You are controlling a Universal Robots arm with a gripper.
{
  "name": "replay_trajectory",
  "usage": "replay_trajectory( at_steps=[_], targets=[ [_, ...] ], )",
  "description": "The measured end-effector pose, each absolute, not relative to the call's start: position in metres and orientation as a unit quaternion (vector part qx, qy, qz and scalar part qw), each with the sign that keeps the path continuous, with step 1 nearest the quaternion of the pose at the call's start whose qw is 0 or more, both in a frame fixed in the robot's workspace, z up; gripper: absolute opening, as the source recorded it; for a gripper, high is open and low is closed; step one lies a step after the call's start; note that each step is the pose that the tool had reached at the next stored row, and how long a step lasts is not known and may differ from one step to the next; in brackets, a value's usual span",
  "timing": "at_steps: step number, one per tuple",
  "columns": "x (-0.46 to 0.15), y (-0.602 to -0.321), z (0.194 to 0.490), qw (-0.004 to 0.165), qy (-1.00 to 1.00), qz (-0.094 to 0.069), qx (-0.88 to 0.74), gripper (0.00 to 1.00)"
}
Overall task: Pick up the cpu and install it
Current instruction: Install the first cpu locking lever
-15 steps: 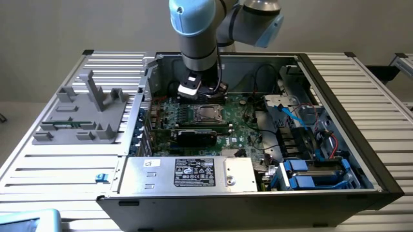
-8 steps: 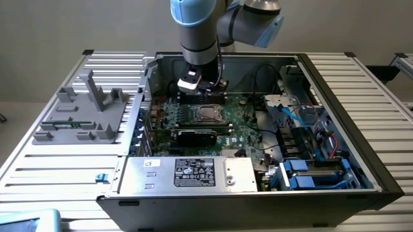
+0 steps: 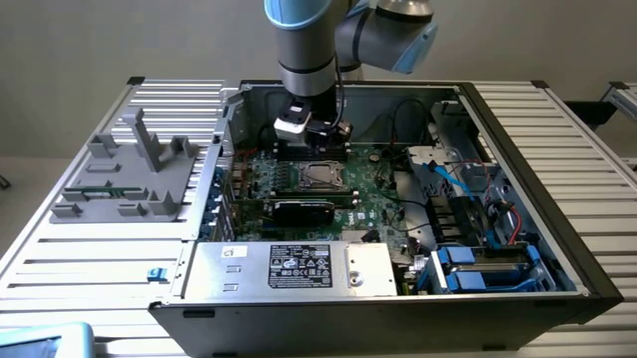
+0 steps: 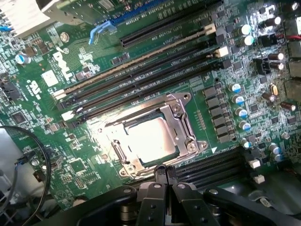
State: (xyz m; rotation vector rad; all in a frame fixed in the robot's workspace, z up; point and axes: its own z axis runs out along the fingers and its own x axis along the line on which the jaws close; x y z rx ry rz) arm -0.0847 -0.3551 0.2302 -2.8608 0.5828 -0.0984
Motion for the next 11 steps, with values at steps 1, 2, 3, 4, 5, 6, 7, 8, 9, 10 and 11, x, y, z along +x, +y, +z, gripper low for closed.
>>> replay_trajectory(
  at_steps=[1,2,3,4,5,6,7,8,9,10,11],
  targets=[
    [-0.085,-0.355,0.231,0.104,0.196,-0.034,-0.974,0.11],
    [-0.085,-0.355,0.231,0.1,0.194,-0.035,-0.975,0.11],
    [-0.085,-0.355,0.232,0.096,0.192,-0.035,-0.976,0.11],
    [-0.085,-0.355,0.234,0.093,0.19,-0.035,-0.977,0.11],
    [-0.085,-0.355,0.236,0.09,0.188,-0.035,-0.977,0.11],
    [-0.085,-0.355,0.237,0.088,0.186,-0.036,-0.978,0.11],
    [-0.085,-0.355,0.24,0.085,0.184,-0.036,-0.979,0.11],
    [-0.085,-0.355,0.242,0.083,0.182,-0.036,-0.979,0.11],
    [-0.085,-0.355,0.244,0.08,0.179,-0.037,-0.98,0.11],
    [-0.085,-0.355,0.245,0.077,0.177,-0.037,-0.981,0.11],
    [-0.085,-0.355,0.247,0.073,0.174,-0.037,-0.981,0.11]
  ],
)
